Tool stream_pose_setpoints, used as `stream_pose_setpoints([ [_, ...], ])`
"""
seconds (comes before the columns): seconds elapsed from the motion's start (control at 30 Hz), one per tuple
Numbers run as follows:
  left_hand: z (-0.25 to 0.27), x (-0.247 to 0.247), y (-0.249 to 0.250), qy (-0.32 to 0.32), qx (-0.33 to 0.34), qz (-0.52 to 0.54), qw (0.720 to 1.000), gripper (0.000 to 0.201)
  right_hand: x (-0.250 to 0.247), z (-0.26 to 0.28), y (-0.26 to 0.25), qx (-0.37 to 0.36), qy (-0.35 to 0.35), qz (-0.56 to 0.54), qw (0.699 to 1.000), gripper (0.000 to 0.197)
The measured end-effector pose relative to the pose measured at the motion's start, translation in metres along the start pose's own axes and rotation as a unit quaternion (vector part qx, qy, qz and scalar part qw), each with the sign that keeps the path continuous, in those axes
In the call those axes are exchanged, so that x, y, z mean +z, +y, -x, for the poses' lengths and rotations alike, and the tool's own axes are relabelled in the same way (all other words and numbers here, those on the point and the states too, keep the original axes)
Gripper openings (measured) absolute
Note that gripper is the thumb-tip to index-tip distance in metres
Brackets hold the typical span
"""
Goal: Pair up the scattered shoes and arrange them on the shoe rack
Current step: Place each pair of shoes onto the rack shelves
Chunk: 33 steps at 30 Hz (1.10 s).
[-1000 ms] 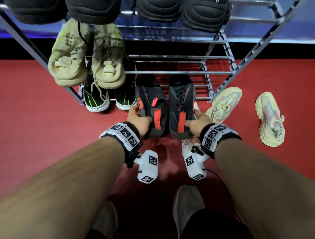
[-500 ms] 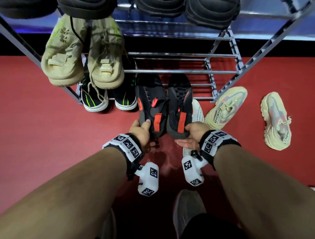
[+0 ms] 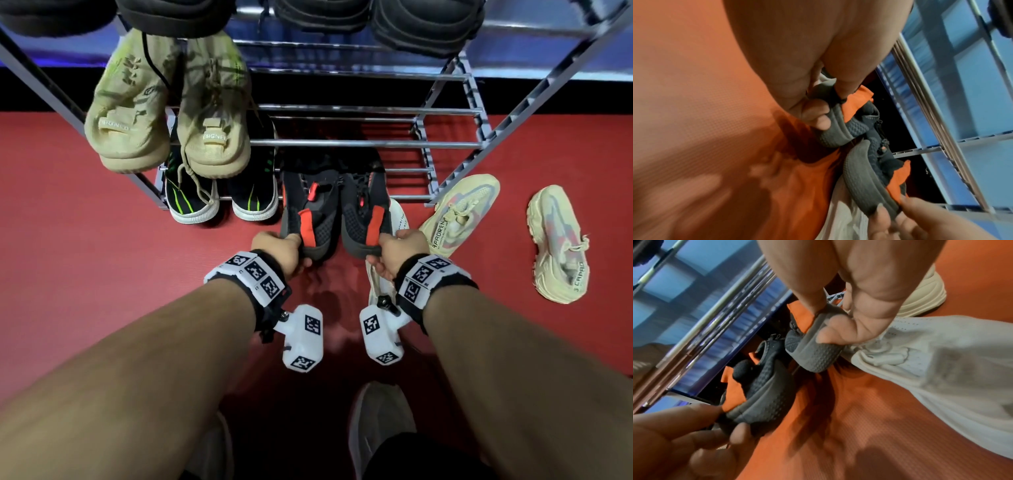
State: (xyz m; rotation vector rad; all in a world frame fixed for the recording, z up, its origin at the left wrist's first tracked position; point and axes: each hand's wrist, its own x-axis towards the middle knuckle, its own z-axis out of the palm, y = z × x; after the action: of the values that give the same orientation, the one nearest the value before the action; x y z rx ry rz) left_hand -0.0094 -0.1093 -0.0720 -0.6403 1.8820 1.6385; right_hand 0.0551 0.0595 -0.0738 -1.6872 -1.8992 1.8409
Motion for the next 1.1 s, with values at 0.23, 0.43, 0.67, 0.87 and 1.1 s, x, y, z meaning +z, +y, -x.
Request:
stream_pose_setpoints([
  [0.23,-0.019,-0.007,0.020,-0.015,0.001,-0.012,1.000,0.014,0.003,-0.010,-0.022,-0.014,0.010,-0.009,1.000,0.037],
  [0.43,-0.010,0.006,0.025,-0.064,0.025,0.002,0.998,0.015,0.010,-0.013,-0.032,0.003,0.010,-0.053,0.999,0.036],
  [0.67,-0.002,0.015,0.025,-0.090,0.073,0.061,0.991,0.030,0.015,-0.009,-0.030,0.011,-0.038,-0.080,0.996,0.052],
  [0.87,-0.013,0.030,0.003,-0.072,0.053,0.041,0.995,0.061,-0.006,-0.010,-0.026,-0.030,-0.001,-0.033,0.999,0.042],
  [1.1,0.039,0.052,0.006,-0.099,0.089,-0.007,0.991,0.020,-0.040,-0.005,-0.013,-0.076,0.062,0.070,0.993,0.036],
])
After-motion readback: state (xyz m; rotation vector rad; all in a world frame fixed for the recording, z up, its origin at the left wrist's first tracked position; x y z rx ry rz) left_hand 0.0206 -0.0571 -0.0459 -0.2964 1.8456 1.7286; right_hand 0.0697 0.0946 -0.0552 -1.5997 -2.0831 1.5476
